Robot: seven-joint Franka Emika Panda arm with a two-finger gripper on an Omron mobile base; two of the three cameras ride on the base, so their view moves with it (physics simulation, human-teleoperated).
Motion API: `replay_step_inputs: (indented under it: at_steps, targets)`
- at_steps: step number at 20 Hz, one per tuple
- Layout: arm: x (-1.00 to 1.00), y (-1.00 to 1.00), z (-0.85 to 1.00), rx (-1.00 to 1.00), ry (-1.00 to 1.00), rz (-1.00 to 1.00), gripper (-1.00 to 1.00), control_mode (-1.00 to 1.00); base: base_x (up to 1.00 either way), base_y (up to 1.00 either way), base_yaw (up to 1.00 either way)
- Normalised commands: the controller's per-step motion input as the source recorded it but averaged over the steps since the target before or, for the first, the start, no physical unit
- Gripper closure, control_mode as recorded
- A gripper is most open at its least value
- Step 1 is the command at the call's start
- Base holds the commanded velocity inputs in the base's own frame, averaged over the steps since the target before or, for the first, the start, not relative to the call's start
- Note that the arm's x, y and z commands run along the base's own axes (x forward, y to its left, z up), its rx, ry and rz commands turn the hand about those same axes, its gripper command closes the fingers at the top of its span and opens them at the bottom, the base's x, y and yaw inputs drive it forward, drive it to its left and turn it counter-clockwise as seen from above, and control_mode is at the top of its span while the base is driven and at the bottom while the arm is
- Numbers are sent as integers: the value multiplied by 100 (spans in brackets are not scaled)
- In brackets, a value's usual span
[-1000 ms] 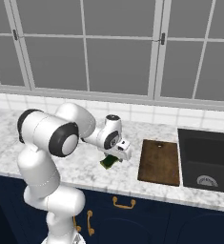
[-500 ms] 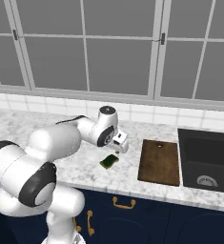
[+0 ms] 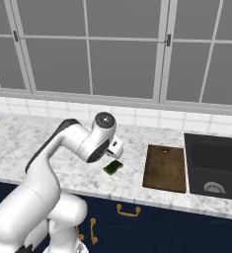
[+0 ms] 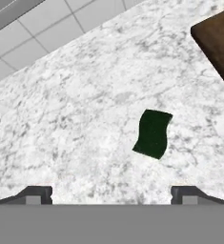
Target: Pick up the sponge from the counter and clean the cutting board by briefly scrubbing or pressing down on the cutting board. Once finished, release the sponge.
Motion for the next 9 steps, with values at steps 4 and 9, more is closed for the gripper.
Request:
replay_step_inputs:
  at_steps: [4, 9]
  targets:
    - [-36, -21, 97, 12, -1, 4, -100, -100, 0, 0, 0]
    - [-44, -44, 64, 18, -10, 0, -100, -100, 0, 0, 0]
